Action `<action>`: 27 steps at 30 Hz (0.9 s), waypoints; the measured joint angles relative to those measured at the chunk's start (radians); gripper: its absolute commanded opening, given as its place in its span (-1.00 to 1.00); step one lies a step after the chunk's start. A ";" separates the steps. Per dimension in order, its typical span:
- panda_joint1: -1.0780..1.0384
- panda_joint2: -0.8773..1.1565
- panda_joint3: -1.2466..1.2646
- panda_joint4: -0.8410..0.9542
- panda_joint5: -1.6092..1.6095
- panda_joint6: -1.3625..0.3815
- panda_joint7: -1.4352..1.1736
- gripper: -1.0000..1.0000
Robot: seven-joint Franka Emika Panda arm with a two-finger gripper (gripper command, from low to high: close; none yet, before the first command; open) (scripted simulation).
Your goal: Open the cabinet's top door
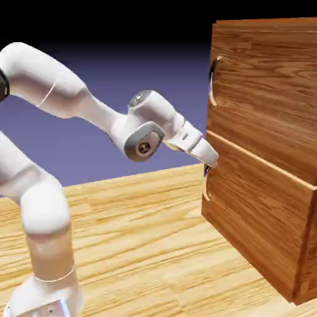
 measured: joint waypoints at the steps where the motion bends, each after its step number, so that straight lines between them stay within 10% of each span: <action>1: -0.019 -0.009 0.022 0.013 0.043 0.001 -0.026 0.00; 27: -0.525 -0.231 0.597 0.354 1.174 0.018 -0.690 0.00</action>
